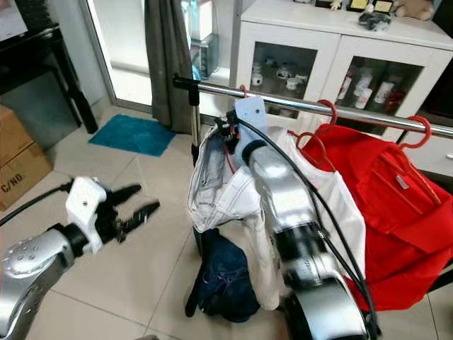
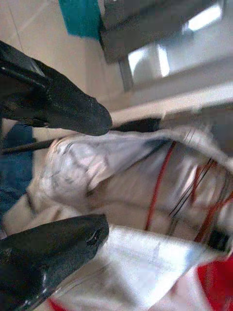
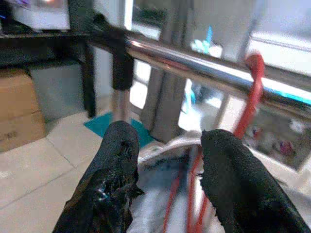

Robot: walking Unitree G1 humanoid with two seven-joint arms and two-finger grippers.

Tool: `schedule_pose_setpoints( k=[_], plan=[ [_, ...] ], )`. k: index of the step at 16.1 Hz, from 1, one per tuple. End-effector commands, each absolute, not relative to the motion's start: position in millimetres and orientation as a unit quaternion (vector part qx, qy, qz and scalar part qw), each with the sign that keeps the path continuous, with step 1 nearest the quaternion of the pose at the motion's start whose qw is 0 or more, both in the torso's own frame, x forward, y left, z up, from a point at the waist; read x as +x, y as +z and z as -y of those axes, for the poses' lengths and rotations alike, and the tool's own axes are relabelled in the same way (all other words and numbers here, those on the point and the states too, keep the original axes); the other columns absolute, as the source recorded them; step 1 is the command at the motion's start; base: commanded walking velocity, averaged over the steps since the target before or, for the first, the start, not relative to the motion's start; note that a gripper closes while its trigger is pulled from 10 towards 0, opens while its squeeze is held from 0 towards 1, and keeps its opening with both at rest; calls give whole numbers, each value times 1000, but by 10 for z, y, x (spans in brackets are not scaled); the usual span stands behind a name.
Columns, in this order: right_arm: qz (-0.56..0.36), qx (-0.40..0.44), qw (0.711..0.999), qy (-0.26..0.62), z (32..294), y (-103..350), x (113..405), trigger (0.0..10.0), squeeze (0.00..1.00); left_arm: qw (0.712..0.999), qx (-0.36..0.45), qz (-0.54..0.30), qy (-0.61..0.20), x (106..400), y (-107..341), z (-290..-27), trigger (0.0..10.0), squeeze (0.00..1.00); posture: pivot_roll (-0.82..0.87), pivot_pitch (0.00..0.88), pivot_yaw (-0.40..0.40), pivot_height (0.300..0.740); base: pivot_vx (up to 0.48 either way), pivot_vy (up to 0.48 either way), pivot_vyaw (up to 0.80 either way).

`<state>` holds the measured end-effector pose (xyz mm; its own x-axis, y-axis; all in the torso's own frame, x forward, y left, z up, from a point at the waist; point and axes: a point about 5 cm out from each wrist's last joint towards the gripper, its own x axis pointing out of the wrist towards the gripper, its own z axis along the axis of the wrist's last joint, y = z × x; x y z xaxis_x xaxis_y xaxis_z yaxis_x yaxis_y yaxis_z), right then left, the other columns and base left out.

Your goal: Hang hanger

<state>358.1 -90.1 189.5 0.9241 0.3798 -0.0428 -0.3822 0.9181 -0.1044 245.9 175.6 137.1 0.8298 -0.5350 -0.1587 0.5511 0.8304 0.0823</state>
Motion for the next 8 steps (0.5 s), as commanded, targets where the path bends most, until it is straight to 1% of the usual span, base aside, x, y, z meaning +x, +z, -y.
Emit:
schedule_pose_setpoints(
  k=[1,3,4,6,8],
  plan=[
    [4,-47,975,219,920,1948,3423,10000,0,966,43,-47,-251,2501,1421,-1792,10000,0,-15,0,7,727,0,0,0],
    [30,12,968,250,954,1908,3104,10000,0,971,24,-33,-235,2491,1429,-1739,10000,0,-33,0,-2,727,0,0,0],
    [39,22,966,254,977,1863,2986,10000,0,974,18,-32,-224,2493,1412,-1721,10000,0,-38,0,-3,727,0,0,0],
    [43,45,971,231,1044,1777,2885,10000,0,974,14,-29,-223,2505,1417,-1645,10000,0,-28,0,3,727,0,-424,0],
    [42,42,973,223,1060,1747,2875,10000,0,973,18,-29,-228,2509,1414,-1618,10000,0,-29,0,6,727,0,-428,0]
  ],
)
